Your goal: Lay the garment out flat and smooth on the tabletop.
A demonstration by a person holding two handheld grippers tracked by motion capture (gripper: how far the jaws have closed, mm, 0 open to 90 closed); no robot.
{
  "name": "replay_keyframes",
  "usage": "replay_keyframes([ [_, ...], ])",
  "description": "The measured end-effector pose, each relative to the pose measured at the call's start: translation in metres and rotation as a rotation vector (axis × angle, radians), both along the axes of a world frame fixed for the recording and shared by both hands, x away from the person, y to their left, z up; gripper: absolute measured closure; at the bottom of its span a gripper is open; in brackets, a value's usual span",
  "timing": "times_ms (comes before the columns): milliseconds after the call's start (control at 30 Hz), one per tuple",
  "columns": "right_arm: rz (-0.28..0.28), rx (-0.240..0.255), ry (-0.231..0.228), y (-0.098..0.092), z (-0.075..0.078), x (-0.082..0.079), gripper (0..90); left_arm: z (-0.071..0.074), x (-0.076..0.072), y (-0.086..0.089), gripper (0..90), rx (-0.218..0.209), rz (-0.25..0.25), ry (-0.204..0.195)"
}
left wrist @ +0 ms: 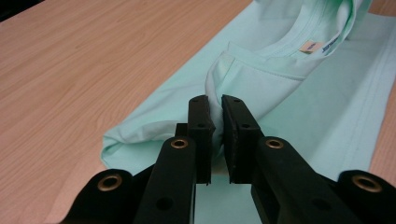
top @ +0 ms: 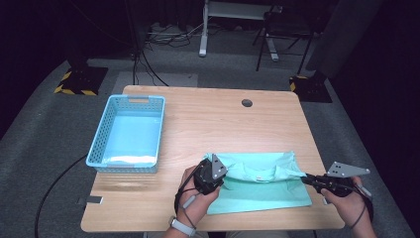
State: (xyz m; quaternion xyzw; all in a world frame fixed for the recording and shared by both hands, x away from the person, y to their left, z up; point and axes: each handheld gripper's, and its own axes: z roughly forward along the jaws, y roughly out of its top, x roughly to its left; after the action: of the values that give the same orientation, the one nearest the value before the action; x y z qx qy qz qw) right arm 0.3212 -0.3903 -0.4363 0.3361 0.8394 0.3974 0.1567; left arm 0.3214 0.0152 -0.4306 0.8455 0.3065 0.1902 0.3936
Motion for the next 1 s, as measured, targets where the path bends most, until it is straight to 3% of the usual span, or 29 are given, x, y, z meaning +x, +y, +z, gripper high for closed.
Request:
replay_keyframes([
  [100, 0.005, 0.000, -0.001, 0.003, 0.006, 0.014, 85.7, 0.002, 0.016, 0.001, 82.1, -0.004, 0.005, 0.006],
  [167, 0.001, 0.004, -0.001, 0.005, 0.012, 0.029, 86.1, 0.004, 0.035, -0.001, 82.6, 0.014, 0.013, 0.005],
  [233, -0.006, 0.017, 0.007, 0.008, 0.017, 0.054, 86.4, 0.009, 0.063, -0.004, 83.2, 0.035, 0.032, 0.004],
  [300, -0.039, 0.020, 0.000, 0.012, 0.022, 0.087, 86.0, 0.014, 0.100, -0.007, 82.9, 0.032, 0.073, -0.011],
  [333, -0.079, 0.041, -0.031, 0.013, 0.025, 0.106, 80.8, 0.016, 0.120, -0.008, 81.1, 0.008, 0.110, -0.020],
  [400, -0.229, 0.084, -0.150, 0.011, 0.029, 0.139, 60.1, 0.025, 0.151, -0.004, 70.4, -0.038, 0.200, -0.039],
  [467, -0.339, 0.085, -0.275, 0.007, 0.035, 0.154, 42.4, 0.037, 0.161, -0.001, 60.1, -0.077, 0.247, -0.061],
  [500, -0.359, 0.120, -0.297, 0.005, 0.039, 0.154, 42.5, 0.041, 0.160, 0.002, 47.5, -0.114, 0.251, -0.060],
  [533, -0.351, 0.161, -0.304, 0.005, 0.041, 0.150, 41.6, 0.043, 0.155, 0.005, 41.3, -0.129, 0.246, -0.062],
  [567, -0.333, 0.175, -0.315, 0.005, 0.042, 0.145, 40.3, 0.041, 0.148, 0.007, 40.9, -0.128, 0.241, -0.052],
  [633, -0.275, 0.128, -0.292, 0.009, 0.035, 0.133, 39.2, 0.032, 0.137, 0.009, 40.1, -0.105, 0.223, -0.022],
  [700, -0.225, 0.117, -0.256, 0.012, 0.024, 0.125, 39.1, 0.016, 0.124, 0.009, 40.0, -0.077, 0.217, 0.014],
  [833, -0.156, 0.060, -0.156, 0.022, -0.004, 0.111, 39.8, -0.014, 0.098, 0.009, 40.5, -0.041, 0.196, 0.071],
  [900, -0.118, 0.026, -0.090, 0.027, -0.019, 0.106, 41.2, -0.025, 0.087, 0.007, 40.5, -0.040, 0.188, 0.094],
  [1000, -0.081, -0.026, -0.027, 0.035, -0.039, 0.101, 41.2, -0.041, 0.074, 0.003, 40.3, -0.029, 0.161, 0.131],
])
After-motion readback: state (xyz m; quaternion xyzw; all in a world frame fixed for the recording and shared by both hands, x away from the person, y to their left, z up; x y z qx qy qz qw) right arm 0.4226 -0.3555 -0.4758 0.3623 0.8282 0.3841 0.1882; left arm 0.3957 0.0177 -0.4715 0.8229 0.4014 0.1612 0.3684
